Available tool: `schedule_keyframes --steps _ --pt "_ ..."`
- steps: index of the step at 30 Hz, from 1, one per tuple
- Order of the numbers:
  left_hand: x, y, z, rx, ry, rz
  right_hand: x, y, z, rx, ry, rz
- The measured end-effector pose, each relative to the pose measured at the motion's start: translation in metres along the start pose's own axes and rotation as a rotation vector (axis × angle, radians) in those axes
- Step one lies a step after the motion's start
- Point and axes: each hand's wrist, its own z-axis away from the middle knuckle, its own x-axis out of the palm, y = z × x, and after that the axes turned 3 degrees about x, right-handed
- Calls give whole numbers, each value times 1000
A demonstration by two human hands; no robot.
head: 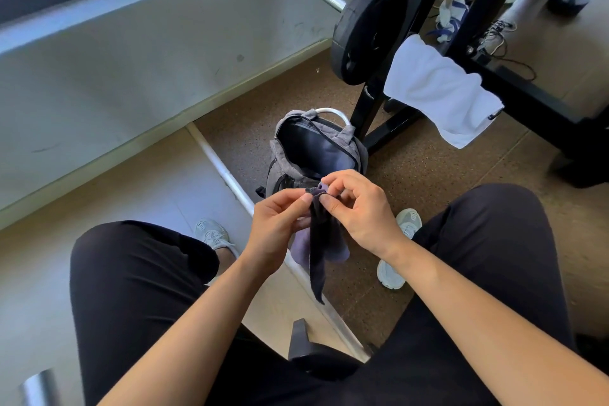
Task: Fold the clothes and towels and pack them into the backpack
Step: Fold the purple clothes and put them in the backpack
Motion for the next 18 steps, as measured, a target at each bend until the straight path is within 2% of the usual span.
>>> schedule_keyframes --steps 8,10,13,16,18 --pt "-1 0 1 37 -71 -48 1 -4 1 116 -1 -68" --pt "1 -1 2 79 -38 -110 2 -4 0 114 -14 -55" --pt "-2 -2 1 115 -7 -186 -1 -5 -3 133 -128 -98" --pt "-8 2 -2 121 -70 -251 -10 -4 -7 214 -285 -230" --pt "-10 4 -3 133 -102 -284 -15 -4 -7 257 -379 -196"
